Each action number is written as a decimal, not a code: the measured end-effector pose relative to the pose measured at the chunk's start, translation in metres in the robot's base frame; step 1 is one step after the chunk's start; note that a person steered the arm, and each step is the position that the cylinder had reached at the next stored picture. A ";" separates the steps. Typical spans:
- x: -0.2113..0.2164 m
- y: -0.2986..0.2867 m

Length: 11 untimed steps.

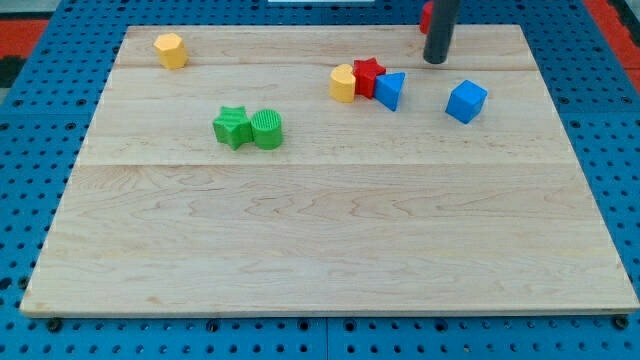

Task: Move blue cube to center

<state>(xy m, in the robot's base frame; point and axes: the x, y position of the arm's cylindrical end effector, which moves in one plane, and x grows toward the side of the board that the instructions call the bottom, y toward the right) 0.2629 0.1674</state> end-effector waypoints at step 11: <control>0.121 -0.151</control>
